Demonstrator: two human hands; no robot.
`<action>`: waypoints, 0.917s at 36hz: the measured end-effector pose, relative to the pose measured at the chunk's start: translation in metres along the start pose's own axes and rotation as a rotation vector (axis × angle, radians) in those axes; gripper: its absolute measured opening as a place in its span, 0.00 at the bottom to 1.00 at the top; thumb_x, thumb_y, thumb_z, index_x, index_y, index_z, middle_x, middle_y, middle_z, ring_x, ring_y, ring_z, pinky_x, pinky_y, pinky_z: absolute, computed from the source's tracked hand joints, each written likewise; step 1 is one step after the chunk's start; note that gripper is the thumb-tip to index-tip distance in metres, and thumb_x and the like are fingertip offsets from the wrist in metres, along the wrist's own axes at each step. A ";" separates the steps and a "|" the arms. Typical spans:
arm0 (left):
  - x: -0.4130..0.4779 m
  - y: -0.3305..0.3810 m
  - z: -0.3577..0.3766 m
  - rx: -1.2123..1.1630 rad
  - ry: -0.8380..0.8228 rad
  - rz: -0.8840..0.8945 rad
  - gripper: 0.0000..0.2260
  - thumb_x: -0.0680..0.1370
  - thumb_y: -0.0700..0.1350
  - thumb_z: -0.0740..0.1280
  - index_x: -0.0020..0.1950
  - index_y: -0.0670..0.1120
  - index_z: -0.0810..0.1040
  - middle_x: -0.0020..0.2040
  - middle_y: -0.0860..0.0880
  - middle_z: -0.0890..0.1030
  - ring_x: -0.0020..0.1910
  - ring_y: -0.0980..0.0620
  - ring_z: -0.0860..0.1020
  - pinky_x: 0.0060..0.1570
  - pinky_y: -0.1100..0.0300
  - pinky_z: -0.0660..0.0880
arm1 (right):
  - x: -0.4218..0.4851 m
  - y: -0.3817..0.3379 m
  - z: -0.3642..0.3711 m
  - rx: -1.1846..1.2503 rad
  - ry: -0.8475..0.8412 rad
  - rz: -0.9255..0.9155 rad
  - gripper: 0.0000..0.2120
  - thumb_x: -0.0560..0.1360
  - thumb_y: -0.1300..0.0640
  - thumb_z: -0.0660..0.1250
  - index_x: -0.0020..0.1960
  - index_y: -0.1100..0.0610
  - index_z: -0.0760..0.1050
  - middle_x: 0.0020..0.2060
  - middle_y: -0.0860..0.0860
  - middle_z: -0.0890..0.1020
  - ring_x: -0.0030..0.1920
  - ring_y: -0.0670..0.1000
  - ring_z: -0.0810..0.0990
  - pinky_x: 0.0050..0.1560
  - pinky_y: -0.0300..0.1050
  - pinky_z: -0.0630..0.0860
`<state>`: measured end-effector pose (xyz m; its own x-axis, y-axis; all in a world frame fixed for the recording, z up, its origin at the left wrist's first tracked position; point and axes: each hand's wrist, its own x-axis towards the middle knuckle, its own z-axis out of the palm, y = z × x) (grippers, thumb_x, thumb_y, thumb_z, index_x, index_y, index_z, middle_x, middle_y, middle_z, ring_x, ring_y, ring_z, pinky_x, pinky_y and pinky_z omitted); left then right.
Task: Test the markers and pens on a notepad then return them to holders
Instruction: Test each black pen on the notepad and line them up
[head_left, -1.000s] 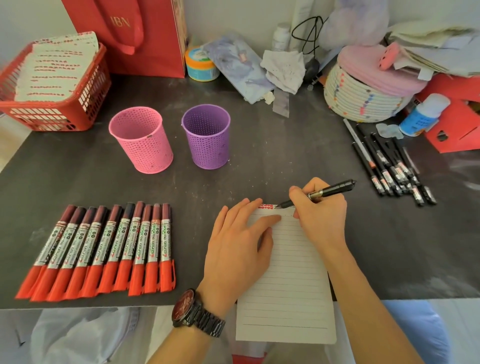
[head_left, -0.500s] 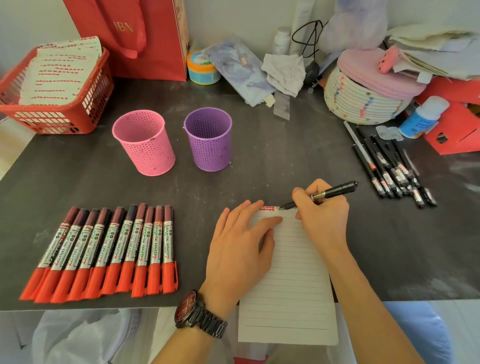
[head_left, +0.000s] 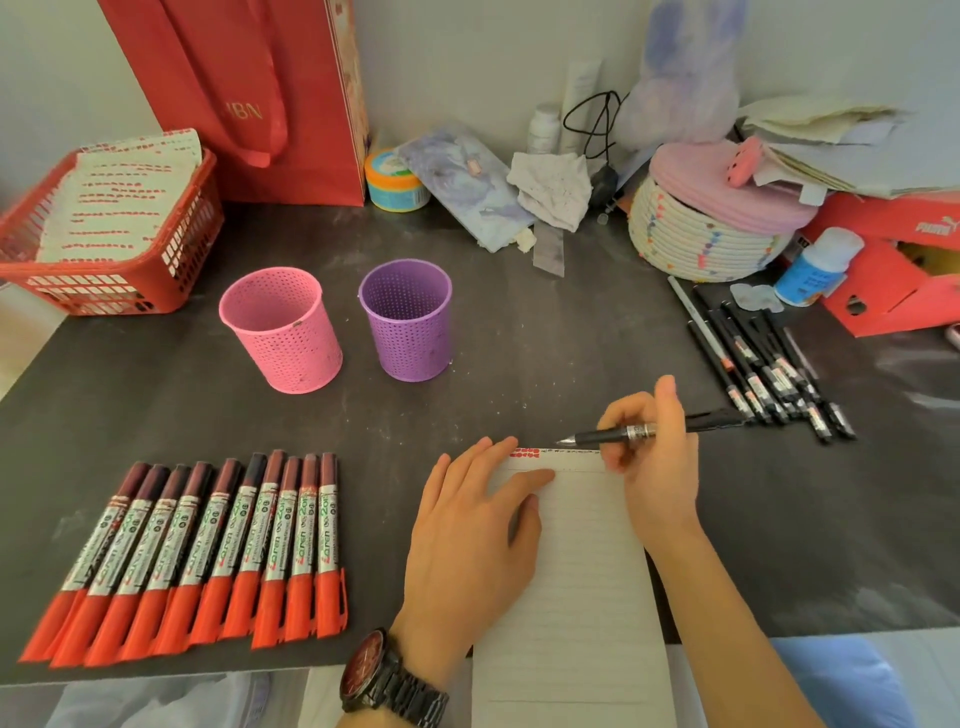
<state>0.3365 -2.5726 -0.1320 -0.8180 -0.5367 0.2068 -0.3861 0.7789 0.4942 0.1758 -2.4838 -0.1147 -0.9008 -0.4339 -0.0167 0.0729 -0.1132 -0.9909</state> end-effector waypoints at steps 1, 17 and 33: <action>0.000 0.000 0.000 0.003 0.000 0.000 0.13 0.79 0.52 0.61 0.61 0.62 0.79 0.71 0.55 0.73 0.73 0.52 0.67 0.75 0.47 0.59 | 0.001 0.000 -0.001 0.062 -0.031 0.035 0.29 0.79 0.36 0.53 0.32 0.53 0.78 0.27 0.52 0.75 0.30 0.49 0.71 0.36 0.42 0.70; 0.002 -0.002 0.001 0.048 -0.082 -0.025 0.13 0.80 0.54 0.62 0.63 0.64 0.77 0.73 0.57 0.71 0.74 0.53 0.65 0.75 0.52 0.50 | 0.010 -0.011 -0.044 0.934 -0.147 0.464 0.37 0.63 0.18 0.58 0.33 0.54 0.62 0.27 0.48 0.59 0.28 0.49 0.56 0.30 0.45 0.58; 0.004 -0.002 0.000 0.036 -0.112 -0.038 0.13 0.81 0.54 0.61 0.64 0.63 0.77 0.73 0.56 0.71 0.74 0.51 0.66 0.75 0.52 0.49 | 0.012 -0.003 -0.046 0.980 -0.210 0.482 0.31 0.71 0.25 0.55 0.28 0.52 0.59 0.22 0.47 0.58 0.26 0.48 0.55 0.31 0.45 0.55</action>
<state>0.3342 -2.5759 -0.1325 -0.8443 -0.5279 0.0925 -0.4307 0.7711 0.4689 0.1448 -2.4477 -0.1178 -0.6032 -0.7551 -0.2570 0.7862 -0.5087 -0.3507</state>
